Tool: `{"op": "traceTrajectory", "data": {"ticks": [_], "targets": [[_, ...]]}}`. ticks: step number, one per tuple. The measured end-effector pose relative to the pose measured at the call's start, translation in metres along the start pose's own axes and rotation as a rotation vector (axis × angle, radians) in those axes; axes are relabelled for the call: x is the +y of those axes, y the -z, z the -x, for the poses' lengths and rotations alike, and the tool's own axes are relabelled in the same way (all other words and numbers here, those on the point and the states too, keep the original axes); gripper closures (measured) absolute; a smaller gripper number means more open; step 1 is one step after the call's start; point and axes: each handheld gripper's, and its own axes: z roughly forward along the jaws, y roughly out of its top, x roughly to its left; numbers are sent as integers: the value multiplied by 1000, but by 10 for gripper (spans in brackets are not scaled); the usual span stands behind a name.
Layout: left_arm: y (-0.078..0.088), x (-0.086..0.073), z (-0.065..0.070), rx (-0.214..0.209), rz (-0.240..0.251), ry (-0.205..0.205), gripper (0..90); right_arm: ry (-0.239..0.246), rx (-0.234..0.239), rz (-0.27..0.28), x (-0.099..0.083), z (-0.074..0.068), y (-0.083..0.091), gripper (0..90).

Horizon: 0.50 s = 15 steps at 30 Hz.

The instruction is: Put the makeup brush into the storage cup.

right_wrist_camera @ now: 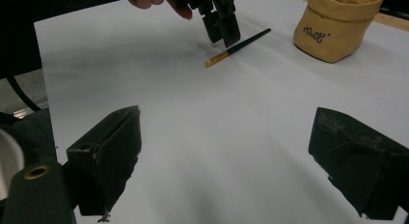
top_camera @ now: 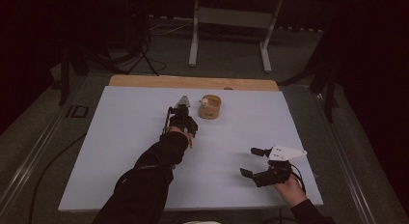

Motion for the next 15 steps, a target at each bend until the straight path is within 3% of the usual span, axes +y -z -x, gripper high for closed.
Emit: {"op": "traceTrajectory", "data": {"ticks": [2, 6, 15], "targets": [[-1, 0, 1, -6, 0, 5, 570, 2, -2, -1, 0, 0, 0, 114], [-4, -1, 8, 8, -12, -25, 635, 0, -2, -3, 0, 0, -1, 115], [-10, 1, 5, 29, -24, -11, 660, 1, -7, -4, 0, 0, -1, 115]]}}
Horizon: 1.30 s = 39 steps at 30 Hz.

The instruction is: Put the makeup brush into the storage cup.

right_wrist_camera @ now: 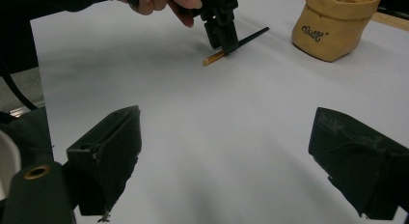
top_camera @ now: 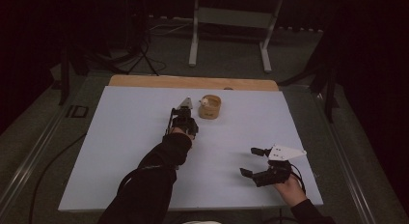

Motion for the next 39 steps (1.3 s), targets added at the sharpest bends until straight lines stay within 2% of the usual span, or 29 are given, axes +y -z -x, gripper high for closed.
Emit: {"op": "traceTrajectory", "data": {"ticks": [1, 2, 5, 6, 11, 15, 20, 27, 33, 37, 39], "targets": [[0, 0, 0, 6, 4, 4, 664, 1, -1, -1, 0, 0, 0, 115], [0, 1, -1, -10, -1, -2, 682, 1, 0, -1, 0, 0, 0, 115], [0, 1, -3, -20, -2, -5, 711, 2, -2, -1, 0, 0, 0, 115], [0, 1, -3, -10, 10, -2, 715, 2, -2, 0, 0, 0, 0, 115], [-4, 0, -4, -9, 12, -11, 755, 2, -6, -2, 0, 0, 0, 114], [-3, 0, -6, -6, 22, -21, 830, 2, -8, 1, 0, 1, 1, 115], [6, 2, -12, -8, 56, -23, 831, 2, -10, 2, 0, 0, 1, 115], [23, 4, -28, -25, 82, -25, 832, 1, -14, 3, 0, 1, 2, 115], [37, 3, -41, -33, 90, -75, 838, 1, -17, 3, 0, 1, 2, 116], [42, -2, -48, -33, 83, -132, 838, 3, -17, 4, 0, 0, 2, 116], [45, -4, -53, -33, 88, -145, 838, 2, -15, 4, 0, 0, 2, 116]]}}
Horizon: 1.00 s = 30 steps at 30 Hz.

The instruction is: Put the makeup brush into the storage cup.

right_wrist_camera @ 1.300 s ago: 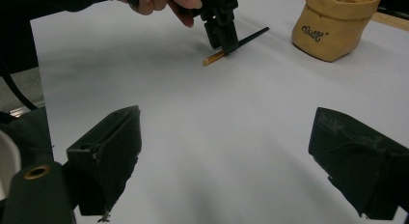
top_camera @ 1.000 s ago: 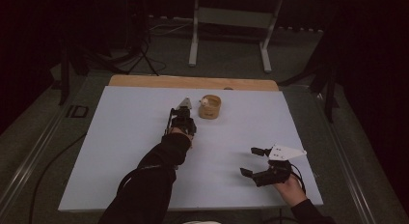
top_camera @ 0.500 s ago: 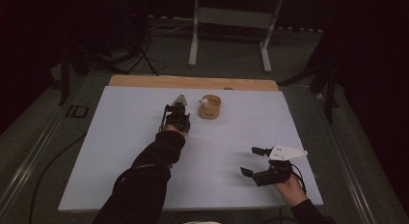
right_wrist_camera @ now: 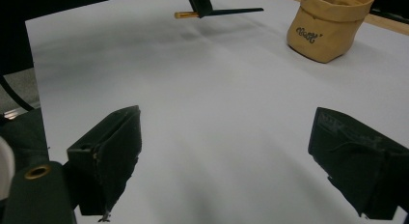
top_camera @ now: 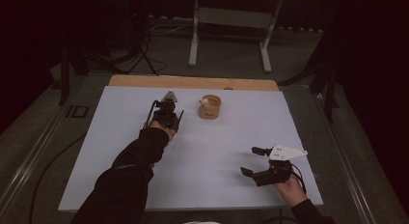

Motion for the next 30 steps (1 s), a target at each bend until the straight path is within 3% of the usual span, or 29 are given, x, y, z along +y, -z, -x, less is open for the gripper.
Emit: {"op": "traceTrajectory", "data": {"ticks": [7, 11, 13, 20, 28, 30], "targets": [[6, -13, -10, -11, -33, -98, 839, 1, -2, -2, 0, 0, 0, 116], [10, -20, -12, -19, -33, -124, 838, 2, 0, -2, 0, 0, 0, 116], [13, -30, -12, -26, -46, -180, 838, 1, 2, -4, 0, 0, -1, 117], [21, -48, -7, -12, -37, -306, 838, 9, 15, -17, 0, -1, -2, 137], [20, -61, -8, -94, -44, -437, 838, 3, 15, -16, 0, -1, -2, 137], [20, -63, -6, -91, -57, -481, 838, 5, 15, -16, 0, 0, -2, 137]]}}
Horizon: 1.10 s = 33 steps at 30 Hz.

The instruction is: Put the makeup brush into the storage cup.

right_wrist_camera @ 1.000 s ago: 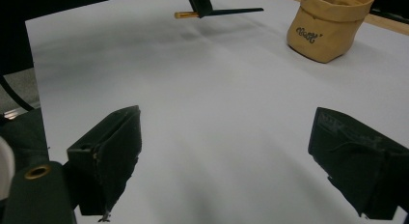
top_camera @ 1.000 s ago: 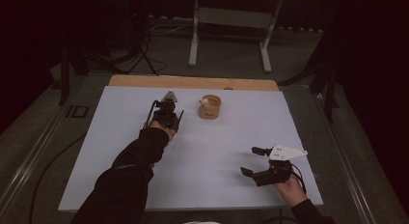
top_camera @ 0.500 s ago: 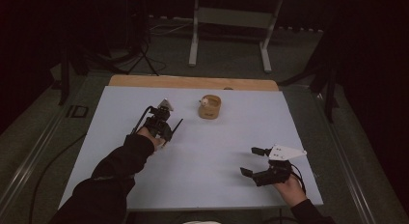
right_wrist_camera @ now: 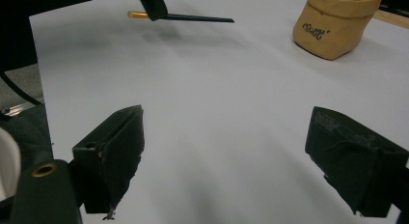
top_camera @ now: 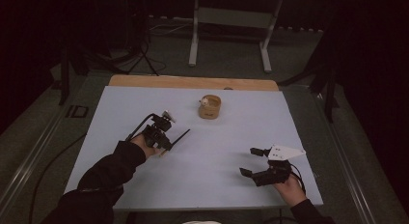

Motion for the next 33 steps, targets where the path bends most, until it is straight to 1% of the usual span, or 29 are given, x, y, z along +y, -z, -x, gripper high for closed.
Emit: {"op": "traceTrajectory", "data": {"ticks": [1, 2, 3, 4, 5, 6, 7, 8, 9, 10, 14, 16, 17, 18, 19, 20, 21, 22, 23, 24, 25, 26, 28, 29, 30, 31, 32, 33], "targets": [[0, -1, 2, -21, 0, -38, 838, 0, 0, -1, 0, 0, 0, 137], [0, -2, 4, -34, -5, -57, 838, 1, -1, -3, 0, 0, 0, 137], [0, -2, 6, -36, -16, -74, 838, 4, -1, -4, 0, 0, 0, 137], [0, -2, 8, -53, -13, -98, 838, 5, -2, -5, 0, 0, 0, 137], [0, -2, 9, -61, -15, -103, 838, 6, -2, -5, 0, 0, 0, 137], [-1, -2, 10, -61, -25, -108, 838, 7, -1, -4, 0, 0, 0, 137], [-1, -2, 13, -72, -22, -137, 838, 9, -1, -3, 0, 0, 0, 137], [-1, -2, 14, -72, -23, -142, 838, 12, -3, -5, 0, 0, 0, 137], [-1, -1, 15, -73, -36, -149, 839, 12, -3, -5, 0, 0, -1, 137], [-2, -1, 17, -75, -33, -172, 839, 11, -3, -4, 0, 0, -1, 137], [-3, 3, 20, -99, -42, -205, 838, 18, -7, -6, 0, -1, -1, 137], [-4, 5, 23, -99, -44, -233, 839, 26, -8, -6, 1, -1, -1, 137], [-4, 5, 23, -99, -44, -233, 839, 26, -8, -6, 1, -1, -1, 137], [-3, 9, 26, -105, -51, -271, 838, 34, -7, -2, 1, -2, -1, 137], [-3, 10, 27, -102, -53, -271, 838, 35, -9, -3, 1, -2, 0, 137], [-3, 12, 28, -104, -60, -290, 838, 39, -11, -3, 1, -2, 0, 137], [-2, 13, 30, -108, -53, -304, 838, 43, -13, -2, 2, -2, 0, 137], [-2, 15, 31, -118, -58, -322, 838, 44, -10, 0, 2, -2, 0, 137], [-2, 15, 31, -118, -58, -322, 838, 44, -10, 0, 2, -2, 0, 137], [-1, 18, 35, -126, -52, -356, 838, 46, -20, -10, 3, -2, -1, 137], [-1, 19, 37, -132, -57, -375, 838, 47, -17, -13, 3, -3, -1, 137], [-2, 21, 39, -134, -52, -387, 838, 44, -14, -15, 3, -3, -1, 137], [-2, 22, 41, -138, -54, -392, 838, 47, -19, -23, 4, -3, -1, 139], [-3, 25, 45, -139, -59, -414, 838, 57, -25, -35, 4, -4, -1, 141], [-4, 26, 46, -145, -60, -425, 838, 80, -42, -55, 6, -4, -1, 143], [-5, 27, 47, -142, -58, -437, 838, 98, -48, -60, 7, -4, -1, 143], [-6, 28, 48, -140, -62, -439, 838, 108, -53, -66, 8, -5, -1, 153], [-8, 28, 49, -143, -61, -441, 838, 113, -46, -67, 10, -5, -1, 173]]}}
